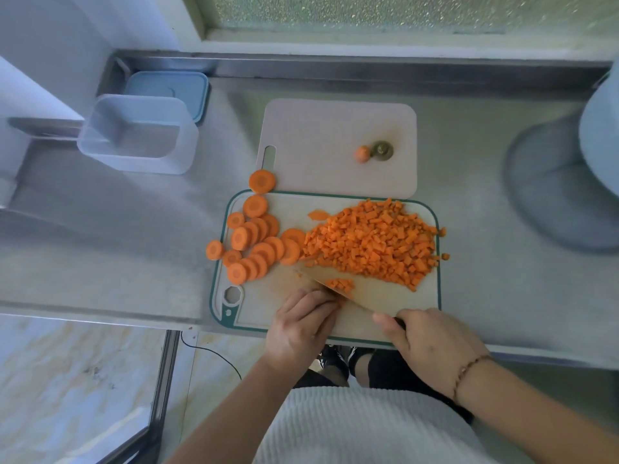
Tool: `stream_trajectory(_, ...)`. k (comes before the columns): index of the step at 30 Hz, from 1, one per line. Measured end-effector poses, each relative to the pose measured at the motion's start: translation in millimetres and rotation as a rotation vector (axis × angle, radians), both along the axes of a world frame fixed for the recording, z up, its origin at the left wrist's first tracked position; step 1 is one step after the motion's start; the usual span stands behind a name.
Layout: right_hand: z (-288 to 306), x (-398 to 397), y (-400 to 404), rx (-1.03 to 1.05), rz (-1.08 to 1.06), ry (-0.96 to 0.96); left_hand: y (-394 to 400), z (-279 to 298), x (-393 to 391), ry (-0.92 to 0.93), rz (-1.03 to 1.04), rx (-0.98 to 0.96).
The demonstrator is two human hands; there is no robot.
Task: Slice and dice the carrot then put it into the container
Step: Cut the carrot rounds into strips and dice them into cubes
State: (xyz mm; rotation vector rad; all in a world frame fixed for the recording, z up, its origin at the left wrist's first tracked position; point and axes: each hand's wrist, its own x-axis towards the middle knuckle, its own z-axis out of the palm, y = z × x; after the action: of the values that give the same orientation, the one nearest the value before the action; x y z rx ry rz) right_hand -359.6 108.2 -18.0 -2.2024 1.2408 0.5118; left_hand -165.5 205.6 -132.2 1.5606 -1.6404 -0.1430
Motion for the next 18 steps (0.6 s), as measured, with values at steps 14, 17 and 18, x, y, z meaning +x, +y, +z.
stream_trajectory(14,-3,-17,-1,0.071,-0.107,-0.182,2,5,-1,-0.015,-0.029,-0.003)
stream_trajectory(17,3,-22,9,0.051,-0.074,-0.148,6,2,1,-0.004,-0.041,-0.017)
stream_trajectory(18,3,-24,11,0.060,-0.065,-0.136,7,1,2,-0.003,-0.045,-0.016)
